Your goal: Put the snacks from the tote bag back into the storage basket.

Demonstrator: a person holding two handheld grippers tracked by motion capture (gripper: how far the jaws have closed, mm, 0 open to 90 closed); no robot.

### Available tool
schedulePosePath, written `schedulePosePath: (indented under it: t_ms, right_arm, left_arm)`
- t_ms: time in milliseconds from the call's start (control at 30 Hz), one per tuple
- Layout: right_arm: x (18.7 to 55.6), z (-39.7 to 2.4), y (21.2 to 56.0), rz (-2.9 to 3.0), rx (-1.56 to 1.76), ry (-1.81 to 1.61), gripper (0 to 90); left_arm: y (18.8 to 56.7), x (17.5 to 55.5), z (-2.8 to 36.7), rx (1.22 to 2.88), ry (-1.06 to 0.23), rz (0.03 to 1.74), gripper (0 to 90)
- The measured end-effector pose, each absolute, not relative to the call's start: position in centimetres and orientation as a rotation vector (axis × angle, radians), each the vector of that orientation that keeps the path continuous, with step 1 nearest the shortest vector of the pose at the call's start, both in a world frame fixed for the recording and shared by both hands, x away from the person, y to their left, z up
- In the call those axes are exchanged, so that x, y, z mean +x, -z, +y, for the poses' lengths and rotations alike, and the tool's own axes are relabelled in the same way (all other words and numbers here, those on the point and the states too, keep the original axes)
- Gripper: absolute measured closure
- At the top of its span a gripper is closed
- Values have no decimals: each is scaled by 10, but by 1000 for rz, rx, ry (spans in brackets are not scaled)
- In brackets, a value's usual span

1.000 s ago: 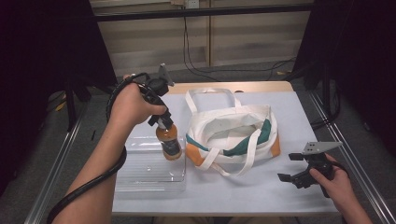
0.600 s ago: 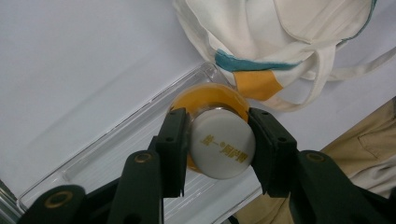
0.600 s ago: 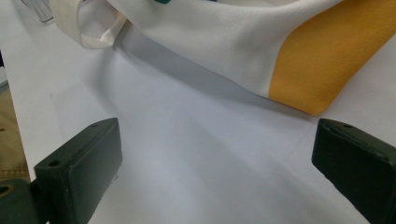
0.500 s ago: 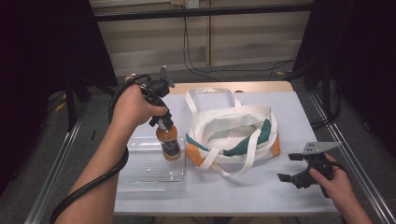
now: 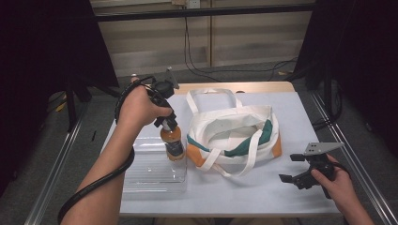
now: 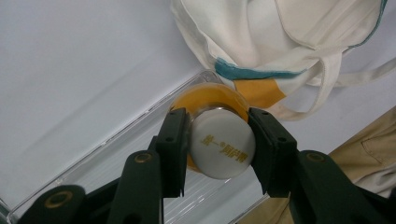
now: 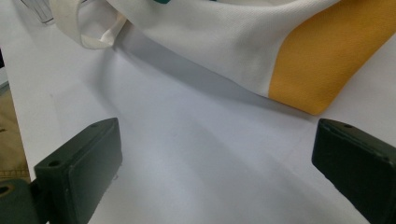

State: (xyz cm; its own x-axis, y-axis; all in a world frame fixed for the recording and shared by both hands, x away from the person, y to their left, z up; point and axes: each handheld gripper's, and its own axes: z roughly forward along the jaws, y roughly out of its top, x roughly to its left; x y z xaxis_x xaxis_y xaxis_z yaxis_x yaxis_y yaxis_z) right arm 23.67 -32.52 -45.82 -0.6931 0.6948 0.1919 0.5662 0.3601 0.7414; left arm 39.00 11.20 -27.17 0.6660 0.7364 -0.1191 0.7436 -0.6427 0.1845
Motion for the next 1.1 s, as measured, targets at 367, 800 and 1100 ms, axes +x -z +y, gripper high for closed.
schedulePosePath:
  t_ms: [367, 800, 1100]
  right_arm:
    - [237, -326, 458, 2457, 1149, -1244, 14]
    - [237, -325, 458, 2459, 1149, -1245, 14]
    - [237, -325, 458, 2459, 1150, -1244, 14]
  left_arm:
    - [278, 393, 106, 2674, 54, 1189, 594]
    - [280, 395, 106, 2675, 52, 1190, 594]
    - [283, 394, 107, 2671, 54, 1189, 594]
